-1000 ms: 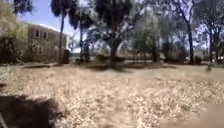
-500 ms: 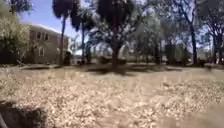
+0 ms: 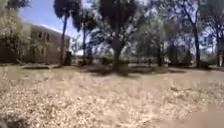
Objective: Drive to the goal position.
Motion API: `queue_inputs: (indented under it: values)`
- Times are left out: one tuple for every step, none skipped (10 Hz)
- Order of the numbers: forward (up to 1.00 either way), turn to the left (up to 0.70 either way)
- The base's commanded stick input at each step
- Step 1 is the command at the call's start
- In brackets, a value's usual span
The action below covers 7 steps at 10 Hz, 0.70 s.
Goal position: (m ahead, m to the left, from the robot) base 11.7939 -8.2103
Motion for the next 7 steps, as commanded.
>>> queue_inputs:
  values:
    - [0.70, 0.00]
    - [0.70, 0.00]
    - [0.70, 0.00]
    - [0.70, 0.00]
    - [0.70, 0.00]
    - [0.70, 0.00]
    - [0.70, 0.00]
